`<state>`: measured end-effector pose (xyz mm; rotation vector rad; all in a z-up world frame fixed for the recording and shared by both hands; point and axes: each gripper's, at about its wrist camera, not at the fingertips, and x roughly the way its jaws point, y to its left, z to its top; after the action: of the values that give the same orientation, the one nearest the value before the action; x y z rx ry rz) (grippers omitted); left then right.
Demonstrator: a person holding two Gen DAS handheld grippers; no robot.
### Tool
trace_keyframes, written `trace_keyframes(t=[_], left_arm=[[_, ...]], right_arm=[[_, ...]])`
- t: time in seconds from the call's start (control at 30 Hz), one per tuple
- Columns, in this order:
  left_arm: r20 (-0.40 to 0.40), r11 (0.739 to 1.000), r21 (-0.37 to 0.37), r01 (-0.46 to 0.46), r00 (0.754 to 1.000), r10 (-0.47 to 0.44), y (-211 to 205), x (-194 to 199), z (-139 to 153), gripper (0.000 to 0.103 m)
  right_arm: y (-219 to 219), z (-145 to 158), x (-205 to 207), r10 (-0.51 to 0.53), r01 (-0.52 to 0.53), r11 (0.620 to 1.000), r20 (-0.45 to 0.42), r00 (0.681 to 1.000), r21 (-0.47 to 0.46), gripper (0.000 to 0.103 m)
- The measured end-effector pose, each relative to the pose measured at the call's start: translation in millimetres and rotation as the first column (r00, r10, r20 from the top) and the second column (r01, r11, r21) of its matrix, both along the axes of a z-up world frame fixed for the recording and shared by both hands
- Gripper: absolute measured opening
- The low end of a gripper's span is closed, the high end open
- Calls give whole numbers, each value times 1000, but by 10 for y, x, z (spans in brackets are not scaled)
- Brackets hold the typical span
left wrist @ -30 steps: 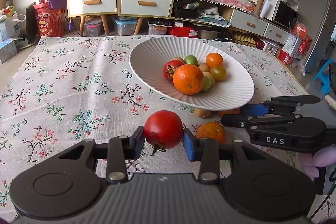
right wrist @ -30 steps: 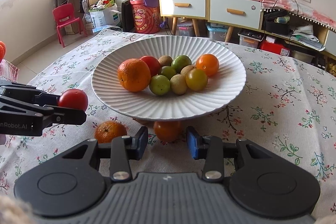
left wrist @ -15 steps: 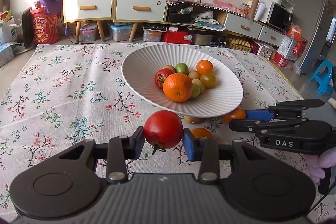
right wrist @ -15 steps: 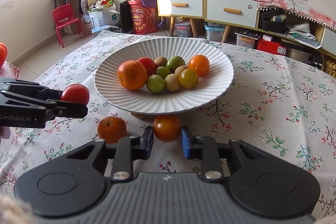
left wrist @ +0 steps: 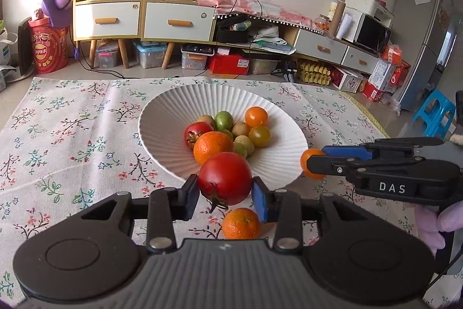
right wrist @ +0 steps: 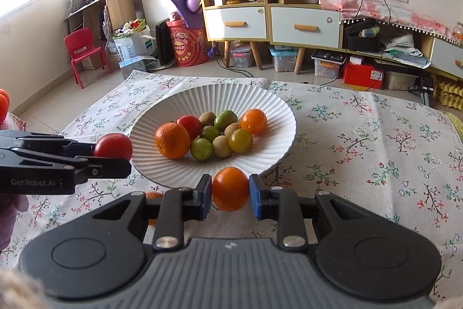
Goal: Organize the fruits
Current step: 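Carry the tomato and orange into the white bowl and open both tools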
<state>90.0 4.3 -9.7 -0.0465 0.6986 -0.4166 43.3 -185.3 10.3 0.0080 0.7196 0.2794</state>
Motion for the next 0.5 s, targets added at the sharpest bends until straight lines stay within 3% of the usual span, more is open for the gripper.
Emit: trace_keyframes(t=[0.23, 0.5], left_arm=[[2, 996, 40, 79, 997, -79, -290, 137, -59, 36], [-24, 995, 41, 87, 996, -86, -380, 286, -184, 36]], right_arm=[[-13, 28, 209, -4, 3, 1000, 17, 1000, 8, 25], [-91, -34, 389, -7, 7, 1000, -5, 1000, 7, 25]])
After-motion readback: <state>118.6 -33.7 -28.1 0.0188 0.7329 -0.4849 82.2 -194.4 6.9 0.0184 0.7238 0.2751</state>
